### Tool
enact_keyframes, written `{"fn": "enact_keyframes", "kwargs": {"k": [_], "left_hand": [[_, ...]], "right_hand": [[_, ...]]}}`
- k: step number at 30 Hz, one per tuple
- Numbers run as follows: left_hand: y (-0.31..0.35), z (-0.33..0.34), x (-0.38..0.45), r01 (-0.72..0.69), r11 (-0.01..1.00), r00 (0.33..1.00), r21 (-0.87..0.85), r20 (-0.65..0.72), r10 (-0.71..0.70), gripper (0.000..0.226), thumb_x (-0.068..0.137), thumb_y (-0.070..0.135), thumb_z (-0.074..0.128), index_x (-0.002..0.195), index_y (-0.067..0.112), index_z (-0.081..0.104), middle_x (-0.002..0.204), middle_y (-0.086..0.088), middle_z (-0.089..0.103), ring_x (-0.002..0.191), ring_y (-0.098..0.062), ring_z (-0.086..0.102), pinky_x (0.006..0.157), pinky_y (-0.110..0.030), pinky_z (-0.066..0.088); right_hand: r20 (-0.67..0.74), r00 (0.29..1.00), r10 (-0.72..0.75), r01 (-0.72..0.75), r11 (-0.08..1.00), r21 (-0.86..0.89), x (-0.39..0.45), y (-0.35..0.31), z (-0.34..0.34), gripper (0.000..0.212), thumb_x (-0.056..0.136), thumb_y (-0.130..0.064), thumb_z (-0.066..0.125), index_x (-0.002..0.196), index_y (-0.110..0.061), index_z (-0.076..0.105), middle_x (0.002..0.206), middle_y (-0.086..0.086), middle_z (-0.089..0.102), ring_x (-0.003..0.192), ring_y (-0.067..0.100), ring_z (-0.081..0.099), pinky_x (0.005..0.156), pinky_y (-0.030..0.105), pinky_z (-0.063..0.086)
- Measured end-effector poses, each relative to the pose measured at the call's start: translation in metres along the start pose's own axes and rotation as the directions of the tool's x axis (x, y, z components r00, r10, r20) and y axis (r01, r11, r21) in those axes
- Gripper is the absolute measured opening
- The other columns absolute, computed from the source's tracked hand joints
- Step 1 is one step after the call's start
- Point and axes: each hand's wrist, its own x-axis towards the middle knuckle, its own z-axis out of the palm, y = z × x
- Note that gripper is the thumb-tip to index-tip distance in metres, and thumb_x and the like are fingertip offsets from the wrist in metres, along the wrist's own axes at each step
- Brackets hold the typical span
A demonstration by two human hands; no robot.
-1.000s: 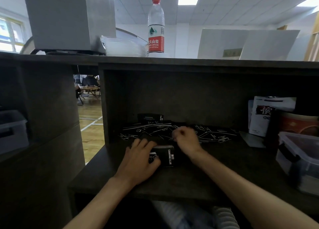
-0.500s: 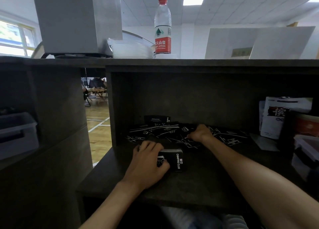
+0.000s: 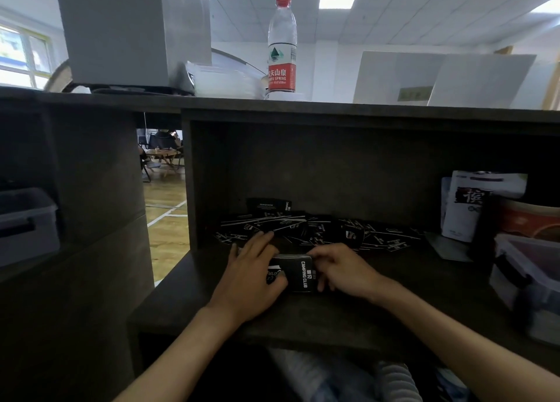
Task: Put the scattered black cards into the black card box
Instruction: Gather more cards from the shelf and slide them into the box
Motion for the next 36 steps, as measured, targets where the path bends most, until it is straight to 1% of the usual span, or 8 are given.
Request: {"fn": "enact_keyframes", "kwargs": {"k": [6,12,15,18,27,31,34,36], "left_hand": [[0.002,-0.005,-0.001,0.009,0.999,1.0,-0.041,0.019,-0.008,0.04,0.084,0.051,0.046,0.121,0.038,0.042,0.118,0.014,0.042,0.117,-0.007,0.043,0.114,-0.046,0.028],[0.0,-0.003,-0.001,-0.003,1.0,1.0,-0.015,0.017,0.003,0.044,0.084,0.055,0.047,0.125,0.039,0.047,0.107,0.013,0.032,0.104,-0.005,0.039,0.098,-0.037,0.042],[-0.002,-0.003,-0.001,0.001,1.0,1.0,-0.006,-0.012,-0.001,0.042,0.081,0.059,0.042,0.118,0.04,0.046,0.107,0.014,0.031,0.103,-0.004,0.039,0.096,-0.035,0.04],[-0.002,-0.002,-0.001,0.01,1.0,1.0,0.012,-0.022,-0.01,0.042,0.08,0.06,0.038,0.116,0.041,0.045,0.111,0.015,0.032,0.106,-0.004,0.039,0.097,-0.035,0.037],[0.004,-0.005,0.0,0.029,0.999,1.0,0.016,0.004,-0.029,0.033,0.079,0.059,0.034,0.106,0.042,0.04,0.107,0.021,0.046,0.103,-0.002,0.038,0.096,-0.042,0.039],[0.004,-0.007,-0.001,0.029,0.999,0.999,0.021,0.02,-0.03,0.03,0.079,0.059,0.034,0.104,0.044,0.038,0.104,0.023,0.042,0.099,0.0,0.033,0.095,-0.04,0.038],[0.003,-0.007,-0.001,0.031,0.999,0.999,0.017,0.02,-0.031,0.029,0.08,0.058,0.037,0.105,0.045,0.038,0.105,0.024,0.043,0.1,0.001,0.034,0.096,-0.04,0.038],[0.003,-0.008,-0.002,0.029,0.999,0.999,0.012,0.017,-0.03,0.029,0.081,0.058,0.038,0.106,0.044,0.039,0.106,0.024,0.044,0.102,0.0,0.037,0.097,-0.04,0.038]], "right_hand": [[0.161,0.987,-0.014,-0.005,0.993,0.12,0.01,0.001,-0.009,0.034,0.102,-0.006,0.043,0.121,-0.022,0.066,0.101,0.004,0.072,0.074,0.014,0.068,0.061,0.023,0.051],[-0.503,0.863,0.04,-0.249,0.901,-0.355,0.028,0.039,-0.05,0.012,0.093,-0.027,0.063,0.104,-0.022,0.062,0.112,0.009,0.062,0.095,0.023,0.063,0.085,0.041,0.054],[-0.397,0.909,0.127,-0.349,0.753,-0.558,0.028,0.051,-0.051,0.04,0.091,-0.04,0.065,0.125,-0.02,0.06,0.129,0.011,0.049,0.117,0.03,0.053,0.095,0.04,0.049],[-0.389,0.921,0.018,-0.292,0.694,-0.658,0.023,0.058,-0.045,0.025,0.096,-0.03,0.059,0.117,-0.019,0.064,0.122,0.01,0.059,0.11,0.026,0.058,0.09,0.038,0.05],[-0.362,0.923,-0.133,-0.123,0.788,-0.603,0.002,0.051,-0.045,0.018,0.094,-0.018,0.06,0.112,-0.021,0.064,0.109,0.001,0.065,0.096,0.014,0.063,0.083,0.032,0.054],[-0.277,0.961,-0.022,-0.148,0.803,-0.577,0.002,0.048,-0.048,0.015,0.09,-0.04,0.067,0.1,-0.029,0.067,0.102,-0.009,0.065,0.094,0.011,0.062,0.081,0.033,0.052],[-0.392,0.918,-0.064,-0.156,0.85,-0.503,0.013,0.048,-0.054,0.008,0.092,-0.032,0.064,0.084,-0.03,0.064,0.086,-0.01,0.066,0.085,0.012,0.066,0.077,0.036,0.055],[-0.432,0.898,-0.087,-0.158,0.852,-0.499,0.028,0.052,-0.062,0.011,0.09,-0.025,0.066,0.101,-0.026,0.067,0.101,-0.001,0.068,0.1,0.019,0.065,0.086,0.039,0.054]]}}
